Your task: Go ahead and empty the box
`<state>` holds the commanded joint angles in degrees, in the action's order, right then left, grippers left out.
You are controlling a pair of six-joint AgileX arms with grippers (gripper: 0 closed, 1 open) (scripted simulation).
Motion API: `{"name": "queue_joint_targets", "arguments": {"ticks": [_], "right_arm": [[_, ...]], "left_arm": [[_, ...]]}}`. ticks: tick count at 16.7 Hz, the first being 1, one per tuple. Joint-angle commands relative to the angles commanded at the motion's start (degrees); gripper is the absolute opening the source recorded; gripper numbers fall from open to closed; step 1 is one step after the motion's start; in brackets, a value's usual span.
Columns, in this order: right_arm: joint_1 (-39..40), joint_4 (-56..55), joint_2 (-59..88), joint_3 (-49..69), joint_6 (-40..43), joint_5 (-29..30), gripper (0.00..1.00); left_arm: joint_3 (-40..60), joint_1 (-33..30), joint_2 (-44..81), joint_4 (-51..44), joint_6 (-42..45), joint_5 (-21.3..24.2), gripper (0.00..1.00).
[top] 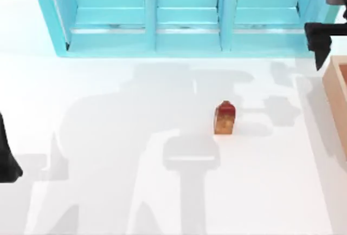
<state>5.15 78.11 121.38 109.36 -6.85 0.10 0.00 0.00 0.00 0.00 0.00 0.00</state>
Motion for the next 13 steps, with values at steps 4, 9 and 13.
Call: {"name": "queue_joint_targets", "arguments": {"ticks": [4, 9, 13], "right_arm": [[-7.0, 0.4, -2.1, -1.6, 7.2, 0.0, 1.00], [-15.8, 0.9, -4.7, -3.7, 16.3, 0.0, 1.00], [-24.4, 1.4, -7.3, -5.7, 25.2, -0.1, 1.00]], "left_arm": [[0.0, 0.0, 0.0, 0.0, 0.0, 0.0, 1.00], [0.0, 0.0, 0.0, 0.0, 0.0, 0.0, 1.00], [0.0, 0.0, 0.0, 0.0, 0.0, 0.0, 1.00]]}}
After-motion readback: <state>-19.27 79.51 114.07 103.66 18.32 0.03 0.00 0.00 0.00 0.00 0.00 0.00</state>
